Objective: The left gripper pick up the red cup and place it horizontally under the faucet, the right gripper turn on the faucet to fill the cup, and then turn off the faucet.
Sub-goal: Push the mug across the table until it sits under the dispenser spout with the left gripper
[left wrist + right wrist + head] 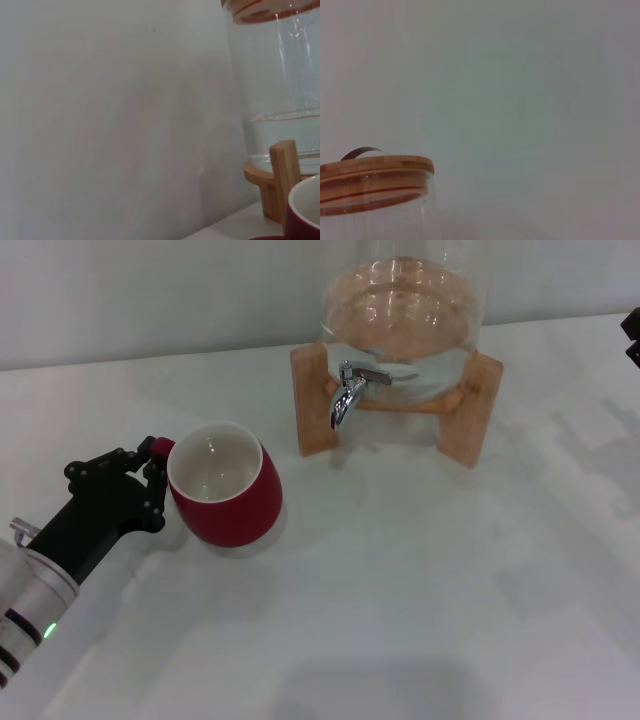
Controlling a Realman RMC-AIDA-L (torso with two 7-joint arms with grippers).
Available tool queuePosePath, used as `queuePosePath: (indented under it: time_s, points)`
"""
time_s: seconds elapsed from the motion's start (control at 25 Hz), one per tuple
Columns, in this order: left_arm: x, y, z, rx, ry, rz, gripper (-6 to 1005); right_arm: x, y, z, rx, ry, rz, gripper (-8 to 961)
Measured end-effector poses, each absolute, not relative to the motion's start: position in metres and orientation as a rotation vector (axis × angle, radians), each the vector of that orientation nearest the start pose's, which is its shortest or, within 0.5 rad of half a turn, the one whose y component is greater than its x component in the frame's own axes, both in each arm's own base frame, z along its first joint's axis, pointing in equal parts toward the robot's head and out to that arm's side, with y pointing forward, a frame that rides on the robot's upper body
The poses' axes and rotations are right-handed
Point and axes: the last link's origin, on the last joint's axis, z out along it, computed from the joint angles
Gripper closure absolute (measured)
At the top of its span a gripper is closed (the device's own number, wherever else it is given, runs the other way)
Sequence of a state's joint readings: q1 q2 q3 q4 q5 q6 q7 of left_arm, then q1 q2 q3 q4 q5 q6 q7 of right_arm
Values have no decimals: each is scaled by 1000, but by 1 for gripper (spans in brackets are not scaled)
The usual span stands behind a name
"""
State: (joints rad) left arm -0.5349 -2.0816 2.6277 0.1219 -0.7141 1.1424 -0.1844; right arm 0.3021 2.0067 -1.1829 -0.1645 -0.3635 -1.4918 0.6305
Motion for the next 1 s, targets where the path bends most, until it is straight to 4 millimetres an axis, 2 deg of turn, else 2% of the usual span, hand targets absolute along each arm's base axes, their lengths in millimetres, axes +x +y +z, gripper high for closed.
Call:
queuePosePath:
  time_s: [0.56,1.0]
  points:
    - [-276,338,-77,-2124,-291,-645,905,345,294,65,-1537,510,1075,118]
    - [-274,344,-79,-2162,-218,-583,905,345,295,65,-1534,511,1075,118]
